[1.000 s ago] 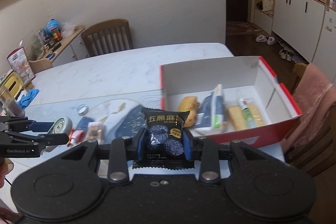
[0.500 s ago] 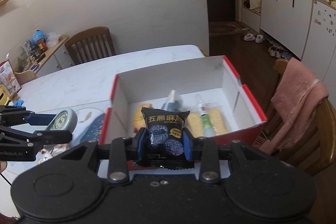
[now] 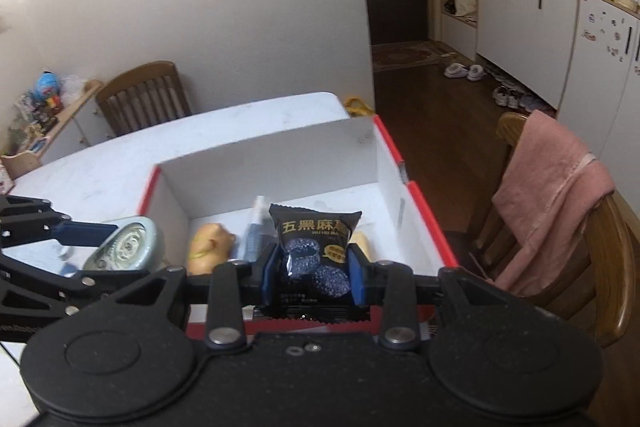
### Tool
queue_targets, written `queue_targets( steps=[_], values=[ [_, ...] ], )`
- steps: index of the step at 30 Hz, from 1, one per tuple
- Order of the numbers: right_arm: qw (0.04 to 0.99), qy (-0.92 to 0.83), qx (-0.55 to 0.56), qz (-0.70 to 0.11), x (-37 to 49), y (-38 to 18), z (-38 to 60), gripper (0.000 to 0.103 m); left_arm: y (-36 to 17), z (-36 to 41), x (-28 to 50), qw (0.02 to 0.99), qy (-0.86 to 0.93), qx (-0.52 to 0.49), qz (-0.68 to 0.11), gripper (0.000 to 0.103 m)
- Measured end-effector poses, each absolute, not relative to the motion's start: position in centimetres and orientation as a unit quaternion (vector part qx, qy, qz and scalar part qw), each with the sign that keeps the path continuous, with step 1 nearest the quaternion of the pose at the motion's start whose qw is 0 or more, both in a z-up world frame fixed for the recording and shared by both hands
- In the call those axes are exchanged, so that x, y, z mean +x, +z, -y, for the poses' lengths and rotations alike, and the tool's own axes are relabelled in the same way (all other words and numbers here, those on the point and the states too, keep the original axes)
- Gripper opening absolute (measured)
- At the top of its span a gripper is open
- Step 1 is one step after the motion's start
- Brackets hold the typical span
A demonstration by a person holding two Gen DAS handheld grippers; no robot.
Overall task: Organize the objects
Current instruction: 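Carry the correction tape and black snack packet over the red box with both tools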
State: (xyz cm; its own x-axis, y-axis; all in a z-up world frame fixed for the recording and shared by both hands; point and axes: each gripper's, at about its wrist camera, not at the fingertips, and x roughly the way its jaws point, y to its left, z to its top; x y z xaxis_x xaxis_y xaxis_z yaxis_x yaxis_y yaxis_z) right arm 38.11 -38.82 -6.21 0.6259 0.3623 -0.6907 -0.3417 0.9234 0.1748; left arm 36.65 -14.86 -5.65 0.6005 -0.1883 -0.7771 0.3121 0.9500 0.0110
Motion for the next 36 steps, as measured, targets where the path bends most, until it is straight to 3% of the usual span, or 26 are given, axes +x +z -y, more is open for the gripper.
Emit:
queue_targets(
  steps=[24,36],
  values=[
    [0.886,0.191,-0.029,-0.422,43.4,-11.7,36.9,0.035,-11.3,15.9,47.2,0.866,-0.076,0.145,-0.472,0.054],
    [0.879,0.183,-0.063,-0.436,44.1,-13.4,35.5,0.035,-13.4,15.6,49.7,0.846,-0.062,0.124,-0.515,0.054]
  ],
)
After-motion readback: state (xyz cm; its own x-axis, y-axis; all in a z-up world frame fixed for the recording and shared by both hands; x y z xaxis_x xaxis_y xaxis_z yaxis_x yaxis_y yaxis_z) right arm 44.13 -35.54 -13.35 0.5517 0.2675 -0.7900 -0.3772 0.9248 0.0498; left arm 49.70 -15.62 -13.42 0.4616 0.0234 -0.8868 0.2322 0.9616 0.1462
